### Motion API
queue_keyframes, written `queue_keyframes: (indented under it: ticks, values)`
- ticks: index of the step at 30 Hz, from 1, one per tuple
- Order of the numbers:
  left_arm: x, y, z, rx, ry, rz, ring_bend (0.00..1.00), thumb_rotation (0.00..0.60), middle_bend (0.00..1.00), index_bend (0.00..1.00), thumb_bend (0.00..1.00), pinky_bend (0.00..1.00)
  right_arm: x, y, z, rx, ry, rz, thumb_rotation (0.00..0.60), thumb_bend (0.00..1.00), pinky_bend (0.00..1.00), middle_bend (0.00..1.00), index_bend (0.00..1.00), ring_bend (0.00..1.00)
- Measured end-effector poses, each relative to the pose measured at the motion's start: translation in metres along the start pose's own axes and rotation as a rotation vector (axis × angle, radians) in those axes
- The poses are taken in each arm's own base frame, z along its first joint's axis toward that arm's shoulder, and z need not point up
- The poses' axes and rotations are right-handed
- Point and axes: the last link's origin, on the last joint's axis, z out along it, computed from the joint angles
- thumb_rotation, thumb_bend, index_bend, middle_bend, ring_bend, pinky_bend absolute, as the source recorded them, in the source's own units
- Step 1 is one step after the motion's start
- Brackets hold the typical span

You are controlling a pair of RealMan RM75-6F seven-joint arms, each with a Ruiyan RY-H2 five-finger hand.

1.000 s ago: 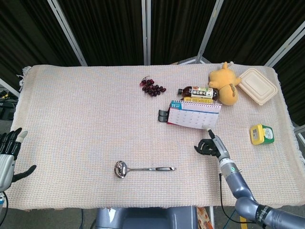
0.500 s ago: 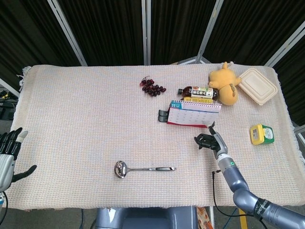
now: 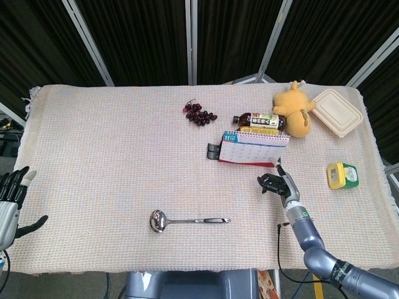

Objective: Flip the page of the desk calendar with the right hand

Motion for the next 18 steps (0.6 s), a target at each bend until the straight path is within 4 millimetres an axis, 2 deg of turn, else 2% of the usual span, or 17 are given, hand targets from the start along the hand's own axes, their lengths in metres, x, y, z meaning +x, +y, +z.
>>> queue_keyframes:
  ticks: [9,18]
  values:
    - [0.000,0.000,0.001,-0.004,-0.001,-0.002,0.00,0.600,0.00,0.00,0.16,0.00,0.002,0.009,0.004,-0.033,0.006,0.023,0.600,0.29,0.62,0.65,0.00,0.68]
    - [0.001,0.000,0.000,-0.012,0.003,-0.009,0.00,0.600,0.00,0.00,0.16,0.00,-0.001,0.006,0.013,-0.023,-0.007,0.015,0.600,0.31,0.62,0.65,0.00,0.68]
